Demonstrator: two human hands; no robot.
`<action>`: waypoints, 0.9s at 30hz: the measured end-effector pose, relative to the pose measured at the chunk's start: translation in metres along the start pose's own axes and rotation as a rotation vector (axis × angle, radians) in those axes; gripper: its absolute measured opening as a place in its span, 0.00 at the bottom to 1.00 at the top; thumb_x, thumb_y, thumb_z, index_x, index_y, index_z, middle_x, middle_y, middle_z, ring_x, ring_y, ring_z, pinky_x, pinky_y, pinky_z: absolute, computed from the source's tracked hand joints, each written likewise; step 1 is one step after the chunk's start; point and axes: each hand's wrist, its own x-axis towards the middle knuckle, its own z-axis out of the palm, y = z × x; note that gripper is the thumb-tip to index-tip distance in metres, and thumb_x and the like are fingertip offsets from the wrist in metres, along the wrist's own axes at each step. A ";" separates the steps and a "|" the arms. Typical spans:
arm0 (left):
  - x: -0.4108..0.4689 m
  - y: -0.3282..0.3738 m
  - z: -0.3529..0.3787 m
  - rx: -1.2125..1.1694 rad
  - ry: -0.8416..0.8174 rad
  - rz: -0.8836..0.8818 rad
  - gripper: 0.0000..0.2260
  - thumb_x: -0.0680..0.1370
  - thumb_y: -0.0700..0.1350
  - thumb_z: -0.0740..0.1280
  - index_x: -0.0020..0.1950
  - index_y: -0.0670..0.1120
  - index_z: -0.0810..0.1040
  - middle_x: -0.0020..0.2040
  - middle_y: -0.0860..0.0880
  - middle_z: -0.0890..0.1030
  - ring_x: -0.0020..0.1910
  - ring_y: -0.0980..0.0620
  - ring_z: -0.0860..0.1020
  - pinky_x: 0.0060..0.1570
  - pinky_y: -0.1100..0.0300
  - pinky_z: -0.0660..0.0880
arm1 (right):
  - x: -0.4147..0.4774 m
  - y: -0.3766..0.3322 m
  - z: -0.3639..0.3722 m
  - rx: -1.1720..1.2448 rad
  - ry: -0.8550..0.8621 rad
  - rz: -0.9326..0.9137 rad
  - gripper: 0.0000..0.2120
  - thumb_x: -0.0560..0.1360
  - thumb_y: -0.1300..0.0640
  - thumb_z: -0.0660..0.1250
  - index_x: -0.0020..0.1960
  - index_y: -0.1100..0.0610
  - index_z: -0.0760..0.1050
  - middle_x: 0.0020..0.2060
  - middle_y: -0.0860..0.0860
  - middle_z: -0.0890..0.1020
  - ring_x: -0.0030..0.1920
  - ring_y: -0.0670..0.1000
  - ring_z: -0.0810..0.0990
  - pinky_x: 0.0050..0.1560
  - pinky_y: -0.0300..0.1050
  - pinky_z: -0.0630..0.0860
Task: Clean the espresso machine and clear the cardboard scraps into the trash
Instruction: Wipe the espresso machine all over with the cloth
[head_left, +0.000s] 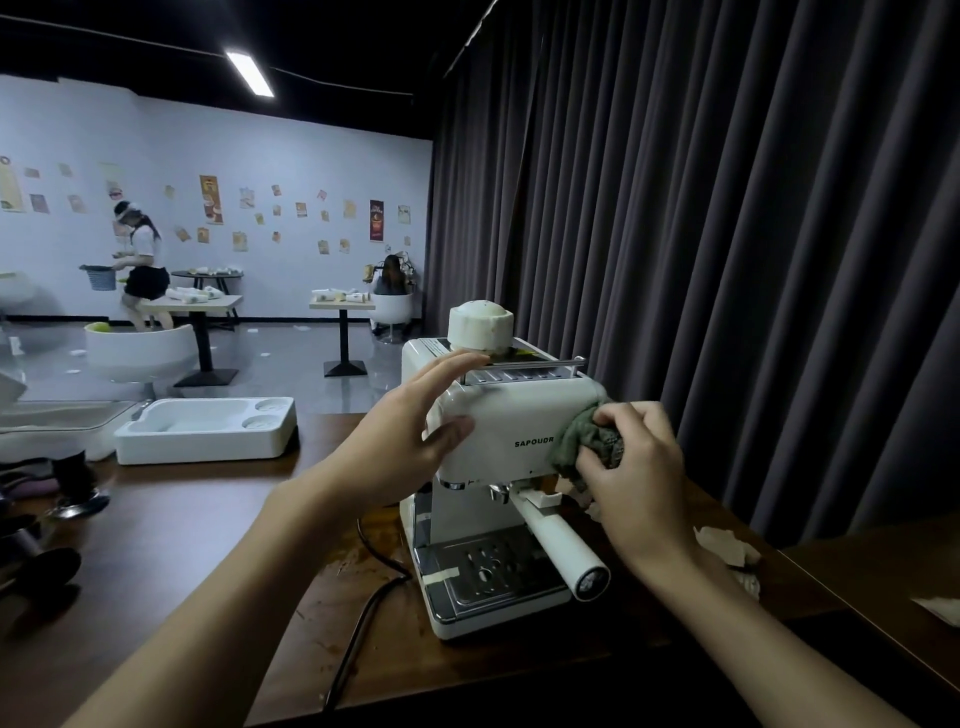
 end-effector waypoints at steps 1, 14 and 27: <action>0.000 0.000 0.000 0.002 0.002 0.001 0.26 0.80 0.42 0.66 0.75 0.59 0.64 0.74 0.65 0.65 0.74 0.62 0.62 0.72 0.47 0.67 | 0.000 -0.006 0.002 0.010 0.005 -0.023 0.14 0.69 0.67 0.72 0.54 0.60 0.78 0.51 0.51 0.72 0.48 0.47 0.71 0.48 0.36 0.67; -0.003 0.002 0.000 0.007 -0.003 -0.016 0.26 0.80 0.42 0.66 0.76 0.59 0.63 0.74 0.64 0.64 0.75 0.61 0.62 0.72 0.46 0.67 | -0.003 -0.020 0.008 -0.004 -0.012 -0.156 0.20 0.71 0.56 0.75 0.60 0.61 0.76 0.58 0.52 0.71 0.57 0.50 0.72 0.57 0.42 0.71; -0.003 0.001 -0.002 -0.017 -0.034 -0.038 0.28 0.75 0.50 0.65 0.74 0.66 0.62 0.72 0.73 0.62 0.74 0.63 0.62 0.72 0.46 0.67 | 0.009 -0.022 0.011 -0.067 -0.013 -0.230 0.20 0.72 0.65 0.71 0.64 0.62 0.77 0.62 0.55 0.73 0.62 0.53 0.71 0.65 0.34 0.62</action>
